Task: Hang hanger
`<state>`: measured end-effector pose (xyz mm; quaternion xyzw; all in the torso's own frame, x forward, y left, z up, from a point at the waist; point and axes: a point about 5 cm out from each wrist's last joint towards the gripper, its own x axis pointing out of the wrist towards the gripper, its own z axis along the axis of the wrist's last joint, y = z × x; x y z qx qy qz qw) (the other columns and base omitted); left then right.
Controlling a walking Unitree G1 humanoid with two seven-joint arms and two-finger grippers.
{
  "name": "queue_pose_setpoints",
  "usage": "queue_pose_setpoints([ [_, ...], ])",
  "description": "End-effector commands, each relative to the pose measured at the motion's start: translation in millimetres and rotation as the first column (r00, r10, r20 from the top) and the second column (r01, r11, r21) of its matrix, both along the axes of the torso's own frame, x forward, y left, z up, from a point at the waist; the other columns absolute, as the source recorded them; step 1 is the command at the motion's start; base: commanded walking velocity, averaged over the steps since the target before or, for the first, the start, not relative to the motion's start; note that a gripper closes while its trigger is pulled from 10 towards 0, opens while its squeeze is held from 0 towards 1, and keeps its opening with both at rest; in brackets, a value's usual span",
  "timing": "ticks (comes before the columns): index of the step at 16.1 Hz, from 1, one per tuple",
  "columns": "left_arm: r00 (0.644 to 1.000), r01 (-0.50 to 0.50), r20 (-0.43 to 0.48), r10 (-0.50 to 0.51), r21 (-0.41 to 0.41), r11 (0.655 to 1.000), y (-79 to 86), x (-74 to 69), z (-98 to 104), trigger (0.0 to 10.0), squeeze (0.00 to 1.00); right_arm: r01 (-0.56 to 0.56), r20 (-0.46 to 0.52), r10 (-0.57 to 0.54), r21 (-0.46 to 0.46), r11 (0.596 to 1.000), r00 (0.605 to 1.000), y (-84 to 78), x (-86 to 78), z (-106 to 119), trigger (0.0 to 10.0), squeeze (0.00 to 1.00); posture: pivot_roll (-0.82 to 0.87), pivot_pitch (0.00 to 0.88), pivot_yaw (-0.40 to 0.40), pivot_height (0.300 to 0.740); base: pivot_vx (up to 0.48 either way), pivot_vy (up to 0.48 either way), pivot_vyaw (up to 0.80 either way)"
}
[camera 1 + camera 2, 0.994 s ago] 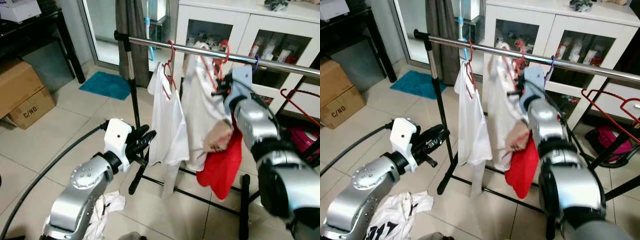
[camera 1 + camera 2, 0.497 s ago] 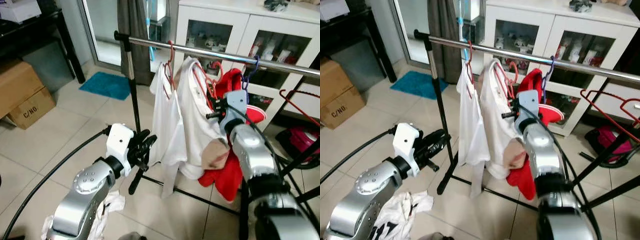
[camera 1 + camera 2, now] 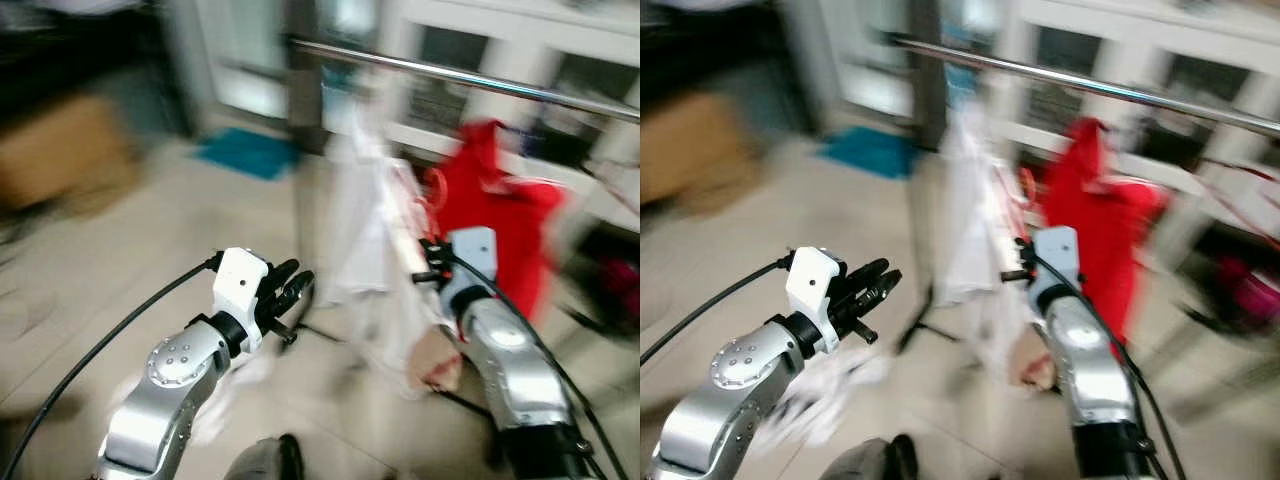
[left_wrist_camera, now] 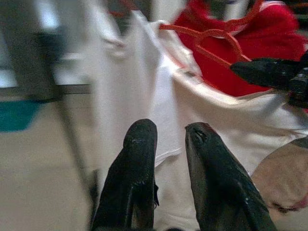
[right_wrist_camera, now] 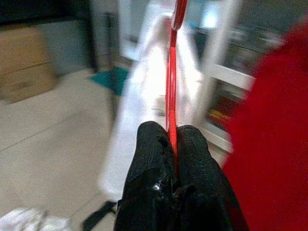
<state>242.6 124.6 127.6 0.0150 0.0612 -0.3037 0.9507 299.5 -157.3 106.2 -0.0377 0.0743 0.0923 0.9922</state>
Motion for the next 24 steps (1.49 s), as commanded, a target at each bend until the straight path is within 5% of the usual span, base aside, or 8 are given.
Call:
queue_pose_setpoints([
  [1, 1.000, 0.008, -0.004, -0.008, 0.008, 1.000, -1.2, 0.4, -1.1, 10.0, 0.00, -0.026, 0.032, 0.026, 0.007, 1.000, 0.999, 6.3, -3.5, 9.0, 0.0, 0.00, -0.01, 0.000, 0.033, 0.740, 0.000, 0.000, 0.00],
  [4, 0.999, -0.031, -0.037, 0.032, 0.026, 0.999, 0.2, 6.7, -7.1, 10.0, 0.00, -0.191, 0.033, 0.191, 0.023, 0.981, 0.981, 23.3, -18.7, 17.0, 0.0, 0.00, -0.01, 0.000, 0.032, 0.740, 0.000, 0.000, 0.00],
  [5, 0.997, -0.057, -0.055, 0.057, -0.007, 0.998, 1.5, 12.0, -7.0, 10.0, 1.00, -0.273, 0.042, 0.272, 0.036, 0.961, 0.961, 31.8, -24.2, 21.8, 0.0, 0.00, -0.01, 0.000, 0.032, 0.740, 0.000, 0.000, 0.00],
  [9, 0.993, -0.103, -0.064, 0.097, -0.095, 0.990, -1.0, 29.3, -1.1, 10.0, 1.00, -0.454, 0.068, 0.451, 0.040, 0.890, 0.890, 49.0, -39.2, 34.6, 0.0, 0.00, -0.02, 0.000, 0.032, 0.740, 0.000, 0.000, 0.00],
  [11, 0.987, -0.139, -0.103, 0.123, -0.172, 0.975, -4.4, 42.9, 0.4, 10.0, 0.00, -0.538, 0.076, 0.534, 0.047, 0.842, 0.842, 56.1, -48.1, 42.0, 0.0, 0.00, -0.03, 0.000, 0.039, 0.740, 0.000, 0.000, 0.00],
  [17, 0.965, -0.223, -0.198, 0.175, -0.255, 0.941, -7.6, 50.2, -1.5, 10.0, 0.00, -0.583, 0.074, 0.579, 0.052, 0.811, 0.812, 57.5, -55.5, 46.9, 0.0, 0.00, -0.04, 0.000, 0.041, 0.740, 0.000, 0.000, 0.00],
  [21, 0.983, -0.130, -0.153, 0.098, -0.218, 0.967, -22.7, 30.2, 0.0, 10.0, 0.00, -0.512, 0.068, 0.509, 0.044, 0.858, 0.858, 48.6, -46.1, 48.1, 0.0, 0.00, -0.04, 0.000, 0.045, 0.740, 0.000, 0.000, 0.00],
  [24, 0.978, -0.194, -0.123, 0.168, -0.236, 0.952, -13.3, 23.3, 1.9, 10.0, 0.00, -0.560, 0.062, 0.557, 0.058, 0.826, 0.828, 50.4, -49.4, 48.4, 0.0, 0.00, -0.03, 0.000, 0.034, 0.740, 0.000, 0.000, 0.00],
])
